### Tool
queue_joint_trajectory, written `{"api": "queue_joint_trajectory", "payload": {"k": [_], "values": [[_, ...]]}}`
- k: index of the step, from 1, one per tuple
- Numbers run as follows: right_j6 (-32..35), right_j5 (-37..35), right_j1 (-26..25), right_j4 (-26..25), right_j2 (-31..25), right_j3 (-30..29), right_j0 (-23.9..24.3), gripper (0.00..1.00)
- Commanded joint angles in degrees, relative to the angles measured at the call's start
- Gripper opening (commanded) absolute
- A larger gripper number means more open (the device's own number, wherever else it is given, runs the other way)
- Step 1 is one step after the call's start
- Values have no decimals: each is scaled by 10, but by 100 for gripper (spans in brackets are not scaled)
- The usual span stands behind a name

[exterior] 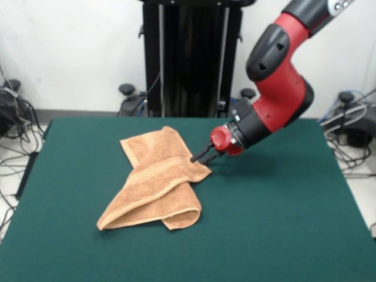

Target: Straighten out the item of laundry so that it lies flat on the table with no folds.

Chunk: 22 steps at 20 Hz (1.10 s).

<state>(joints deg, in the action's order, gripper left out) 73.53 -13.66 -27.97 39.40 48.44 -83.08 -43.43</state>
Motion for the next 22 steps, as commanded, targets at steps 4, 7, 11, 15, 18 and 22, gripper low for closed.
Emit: {"api": "queue_joint_trajectory", "payload": {"k": [4, 7, 11, 15, 18, 22], "values": [[197, 59, -42, 39, -62, 50, 4, 100], [198, 56, -45, 41, -58, 52, 3, 100], [197, 58, -44, 41, -59, 52, 4, 100], [193, 61, -43, 38, -60, 52, 4, 0], [194, 72, -48, 39, -57, 52, 2, 0], [197, 76, -47, 43, -61, 48, 4, 0]]}}
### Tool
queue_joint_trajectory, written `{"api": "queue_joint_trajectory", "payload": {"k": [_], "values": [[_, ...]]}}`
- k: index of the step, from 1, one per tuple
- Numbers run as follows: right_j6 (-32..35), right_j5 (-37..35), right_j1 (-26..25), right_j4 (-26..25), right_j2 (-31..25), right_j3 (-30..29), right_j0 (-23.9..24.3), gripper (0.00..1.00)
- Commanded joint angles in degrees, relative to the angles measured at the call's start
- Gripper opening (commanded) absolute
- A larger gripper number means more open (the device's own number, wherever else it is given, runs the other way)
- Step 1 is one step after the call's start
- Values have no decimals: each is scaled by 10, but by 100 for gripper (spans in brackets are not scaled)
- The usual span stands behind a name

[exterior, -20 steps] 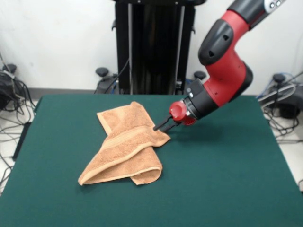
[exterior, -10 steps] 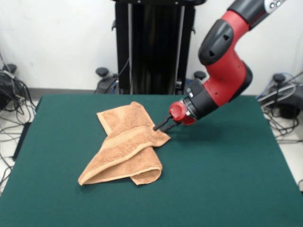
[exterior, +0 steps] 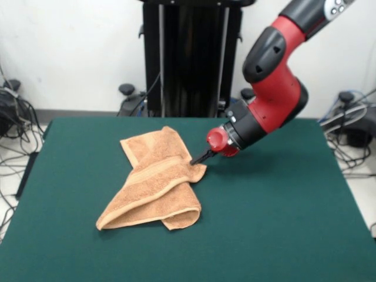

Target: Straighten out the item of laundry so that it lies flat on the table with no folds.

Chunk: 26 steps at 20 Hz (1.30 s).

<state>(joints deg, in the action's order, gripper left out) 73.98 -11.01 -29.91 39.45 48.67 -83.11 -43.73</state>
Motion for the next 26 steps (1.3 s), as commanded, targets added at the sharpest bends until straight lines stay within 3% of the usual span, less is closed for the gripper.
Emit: {"api": "queue_joint_trajectory", "payload": {"k": [1, 8, 10, 12, 16, 22, 26], "values": [[194, 50, -30, 43, -60, 50, 5, 0], [195, 59, -34, 44, -57, 48, 0, 0], [192, 92, -23, 39, -68, 44, 3, 0], [196, 68, -8, 41, -75, 39, -6, 0], [175, 39, 64, 15, -131, 3, 16, 0], [153, 8, 165, -6, -174, -59, 23, 0], [149, 6, 192, -9, -187, -75, 27, 0]]}}
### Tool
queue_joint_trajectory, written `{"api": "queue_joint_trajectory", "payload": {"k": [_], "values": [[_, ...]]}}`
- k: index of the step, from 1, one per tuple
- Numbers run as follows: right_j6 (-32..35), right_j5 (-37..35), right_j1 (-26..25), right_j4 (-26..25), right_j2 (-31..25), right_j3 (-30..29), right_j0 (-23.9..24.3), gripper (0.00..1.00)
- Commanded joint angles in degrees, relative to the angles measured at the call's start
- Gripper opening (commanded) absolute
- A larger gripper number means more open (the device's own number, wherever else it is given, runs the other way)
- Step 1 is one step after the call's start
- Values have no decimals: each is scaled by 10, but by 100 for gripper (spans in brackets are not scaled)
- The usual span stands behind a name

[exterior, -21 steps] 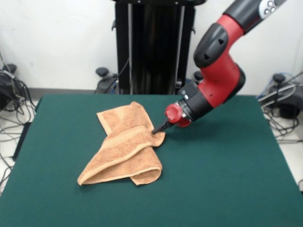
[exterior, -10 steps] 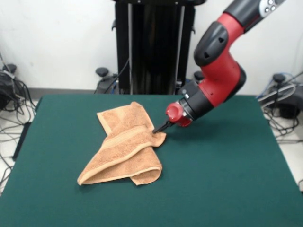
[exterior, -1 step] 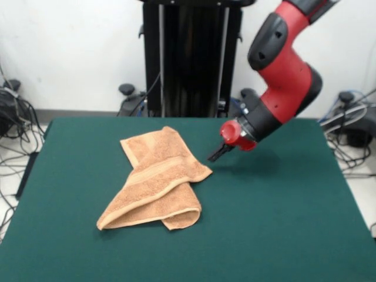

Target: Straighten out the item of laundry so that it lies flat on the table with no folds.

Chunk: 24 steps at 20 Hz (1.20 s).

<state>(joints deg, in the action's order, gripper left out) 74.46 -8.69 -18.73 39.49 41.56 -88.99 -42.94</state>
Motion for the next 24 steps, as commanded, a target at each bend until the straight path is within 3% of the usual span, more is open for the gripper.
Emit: {"api": "queue_joint_trajectory", "payload": {"k": [1, 6, 10, 15, 24], "values": [[144, -15, 83, -9, -119, -17, 21, 0], [144, -15, 86, -7, -125, -12, 22, 0], [121, 44, 76, -34, -142, -14, 56, 0], [127, 75, 53, -43, -137, -12, 62, 0], [121, 90, 55, -73, -136, -23, 76, 0]]}}
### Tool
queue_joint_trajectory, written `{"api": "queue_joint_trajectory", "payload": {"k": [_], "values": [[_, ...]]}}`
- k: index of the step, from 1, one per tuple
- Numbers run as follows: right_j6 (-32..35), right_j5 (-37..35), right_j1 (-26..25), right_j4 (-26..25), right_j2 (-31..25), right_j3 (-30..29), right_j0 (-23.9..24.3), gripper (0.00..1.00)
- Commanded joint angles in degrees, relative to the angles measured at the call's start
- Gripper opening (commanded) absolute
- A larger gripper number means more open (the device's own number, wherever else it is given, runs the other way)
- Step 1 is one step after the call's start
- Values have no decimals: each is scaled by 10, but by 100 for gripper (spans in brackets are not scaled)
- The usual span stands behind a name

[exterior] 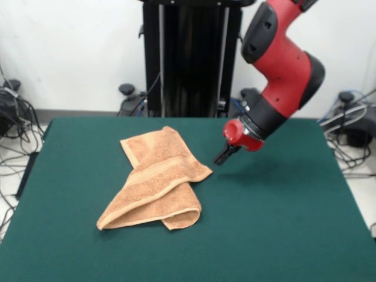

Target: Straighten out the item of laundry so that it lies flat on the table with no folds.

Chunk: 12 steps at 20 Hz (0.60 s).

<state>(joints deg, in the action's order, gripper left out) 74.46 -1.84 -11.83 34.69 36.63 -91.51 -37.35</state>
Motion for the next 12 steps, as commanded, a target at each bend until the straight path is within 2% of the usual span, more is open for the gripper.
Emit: {"api": "queue_joint_trajectory", "payload": {"k": [1, 12], "values": [[121, 26, -13, -30, -89, 0, 24, 0], [124, 38, -30, -43, -83, 13, 32, 0]]}}
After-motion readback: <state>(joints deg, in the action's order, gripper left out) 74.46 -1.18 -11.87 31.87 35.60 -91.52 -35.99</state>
